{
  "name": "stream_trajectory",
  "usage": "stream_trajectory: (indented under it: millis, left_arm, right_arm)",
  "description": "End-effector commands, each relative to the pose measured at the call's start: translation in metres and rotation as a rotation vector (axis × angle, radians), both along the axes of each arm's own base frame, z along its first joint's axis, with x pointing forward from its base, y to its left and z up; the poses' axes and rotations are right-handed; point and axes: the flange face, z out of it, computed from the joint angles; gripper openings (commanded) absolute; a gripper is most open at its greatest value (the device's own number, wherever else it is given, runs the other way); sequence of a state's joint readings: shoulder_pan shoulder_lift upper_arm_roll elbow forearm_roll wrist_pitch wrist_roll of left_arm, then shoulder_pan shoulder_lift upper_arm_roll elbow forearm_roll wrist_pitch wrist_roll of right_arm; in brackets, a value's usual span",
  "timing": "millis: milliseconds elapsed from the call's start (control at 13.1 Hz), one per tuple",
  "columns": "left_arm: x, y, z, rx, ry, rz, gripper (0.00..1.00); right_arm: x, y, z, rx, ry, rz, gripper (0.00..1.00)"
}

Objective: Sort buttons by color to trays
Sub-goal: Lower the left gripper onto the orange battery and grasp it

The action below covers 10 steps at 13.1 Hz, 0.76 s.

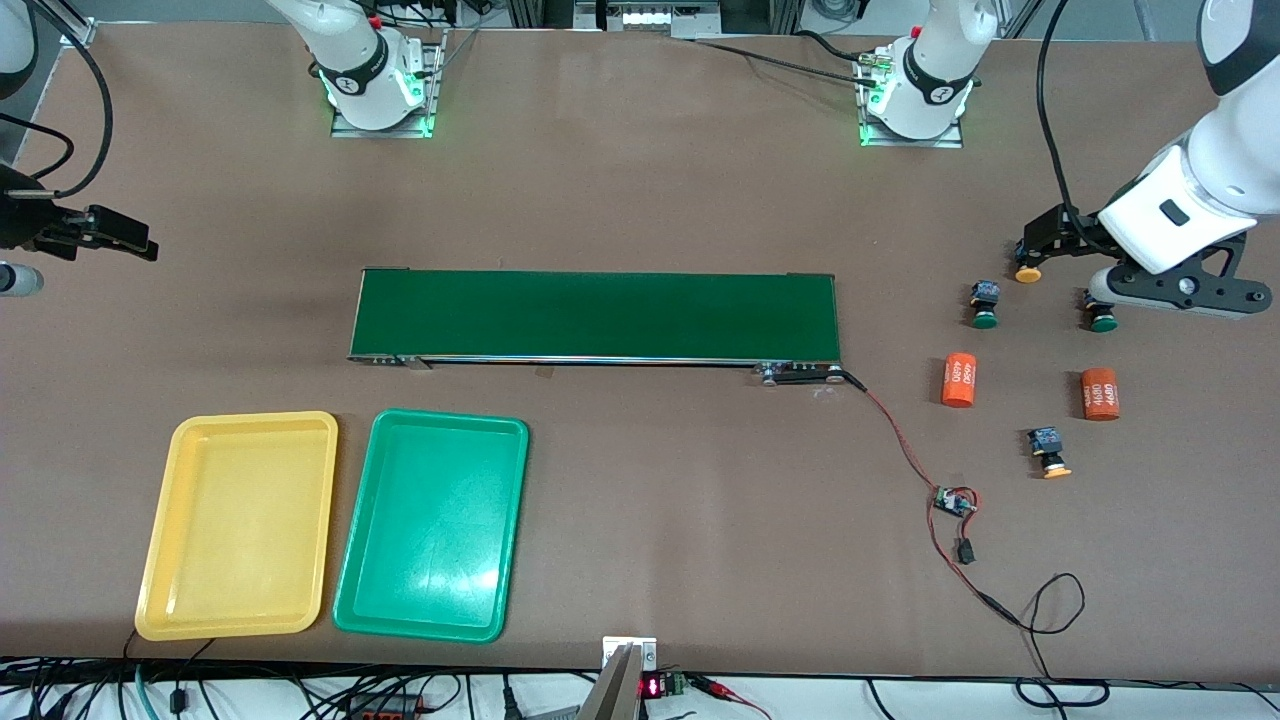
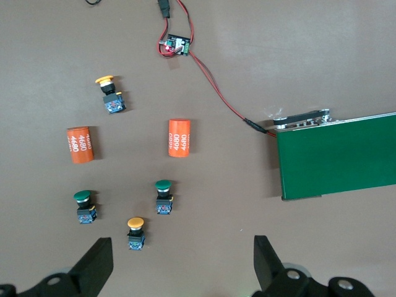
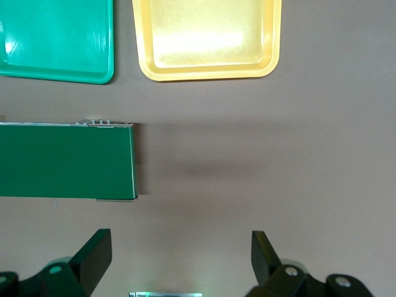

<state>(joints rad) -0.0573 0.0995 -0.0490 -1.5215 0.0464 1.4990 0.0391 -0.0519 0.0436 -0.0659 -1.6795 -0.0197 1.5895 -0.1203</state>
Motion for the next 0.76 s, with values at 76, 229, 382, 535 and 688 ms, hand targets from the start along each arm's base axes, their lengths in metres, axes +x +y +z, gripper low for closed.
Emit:
stream_trajectory:
  millis: [76,229,382,535,688]
  left_arm:
    - [0.0043,0.0157,0.0026,0.004,0.0,0.029,1.0]
    - [0.0064,0.0195,0.0037,-0.004,-0.014,0.024,1.0]
    - [0.0063,0.02,0.003,0.001,-0.013,0.023,1.0]
    - [0.0061,0.0197,0.0009,-0.001,-0.008,0.024,1.0]
    - [0.0061,0.0195,0.0008,-0.001,-0.009,0.038,1.0]
  right_arm:
    - [-0.0018,-0.002,0.0045,-0.002,-0.003,-0.004,1.0]
    - [-0.0019,-0.0002,0.0037,-0.001,0.0,-0.009,1.0]
    - [-0.0016,0.0009,0.0038,0.0,-0.002,-0.013,1.0]
    - [-0.0015,0.0009,0.0038,0.0,-0.002,-0.013,1.0]
    - [-0.0017,0.001,0.0037,0.001,-0.001,-0.014,1.0]
